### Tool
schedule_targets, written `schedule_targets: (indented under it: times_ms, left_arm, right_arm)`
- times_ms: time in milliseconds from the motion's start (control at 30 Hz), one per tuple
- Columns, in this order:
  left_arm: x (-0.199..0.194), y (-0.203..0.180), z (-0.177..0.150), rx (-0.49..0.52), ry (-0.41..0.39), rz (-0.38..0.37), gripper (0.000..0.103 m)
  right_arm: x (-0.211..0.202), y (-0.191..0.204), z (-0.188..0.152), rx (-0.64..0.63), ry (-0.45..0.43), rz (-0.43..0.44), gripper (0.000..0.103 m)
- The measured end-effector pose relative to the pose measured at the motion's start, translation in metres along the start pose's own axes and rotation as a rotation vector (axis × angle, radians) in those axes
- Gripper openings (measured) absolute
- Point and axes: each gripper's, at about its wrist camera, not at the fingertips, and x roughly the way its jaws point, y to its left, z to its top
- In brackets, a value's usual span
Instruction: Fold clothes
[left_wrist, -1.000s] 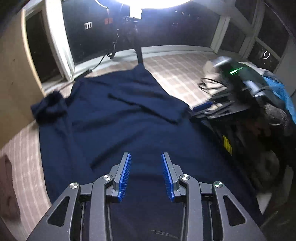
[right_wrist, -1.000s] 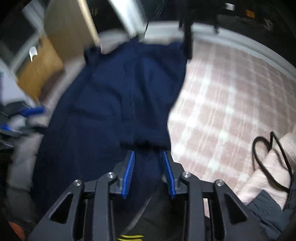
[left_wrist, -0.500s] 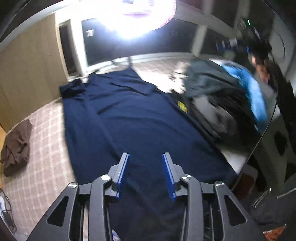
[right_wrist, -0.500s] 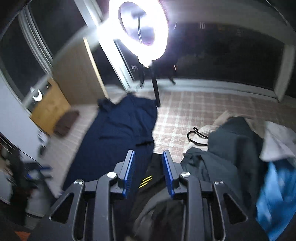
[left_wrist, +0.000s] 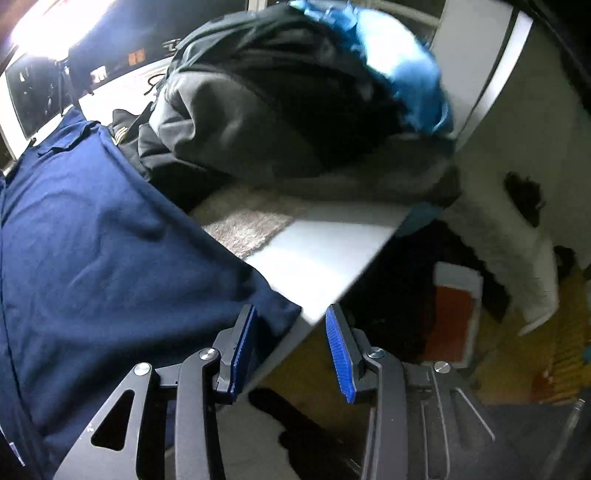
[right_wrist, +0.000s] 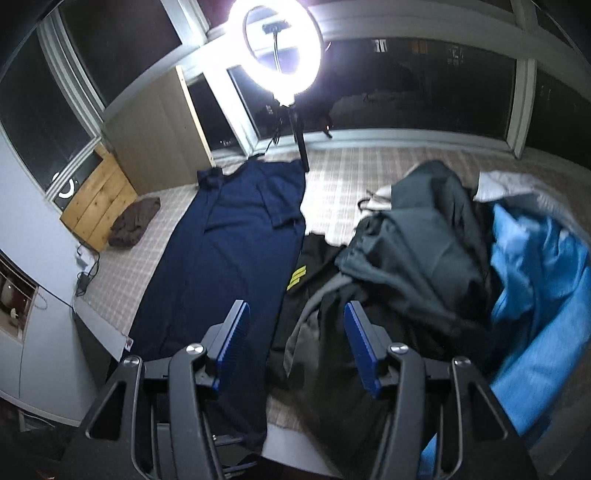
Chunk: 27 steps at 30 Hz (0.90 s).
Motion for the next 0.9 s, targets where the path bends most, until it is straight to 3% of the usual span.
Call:
schedule_targets:
  times_ms: [100, 133, 167, 267, 367, 533, 733, 867, 900]
  left_arm:
    - [0.004, -0.002, 0.002, 0.019, -0.009, 0.041, 0.036]
    - [0.004, -0.003, 0.003, 0.029, -0.012, 0.052, 0.031]
    - [0.004, -0.003, 0.003, 0.038, -0.015, 0.062, 0.018]
    - [-0.002, 0.007, 0.004, 0.008, -0.014, 0.017, 0.005]
    - [-0.024, 0.034, 0.005, -0.131, -0.037, -0.094, 0.004]
    - [-0.072, 0.071, -0.004, -0.277, -0.118, -0.179, 0.004]
    - [-0.068, 0.091, -0.020, -0.382, -0.121, -0.178, 0.004]
    - [-0.066, 0.103, -0.032, -0.460, -0.140, -0.178, 0.004]
    - [-0.068, 0.104, -0.035, -0.469, -0.151, -0.178, 0.004]
  right_arm:
    - [0.007, 0.001, -0.011, -0.004, 0.019, 0.013, 0.053]
    - [0.012, 0.002, -0.010, -0.006, 0.025, 0.023, 0.053]
    - [0.016, 0.004, -0.009, -0.010, 0.030, 0.032, 0.053]
    - [0.045, 0.011, 0.006, -0.048, 0.051, 0.038, 0.053]
    - [0.086, 0.016, 0.031, -0.077, 0.066, 0.014, 0.053]
    - [0.191, 0.016, 0.088, -0.072, 0.112, 0.005, 0.053]
    - [0.321, -0.002, 0.137, 0.012, 0.225, -0.022, 0.053]
    - [0.355, -0.001, 0.142, 0.019, 0.278, 0.004, 0.052]
    - [0.358, 0.003, 0.143, -0.002, 0.283, -0.009, 0.044]
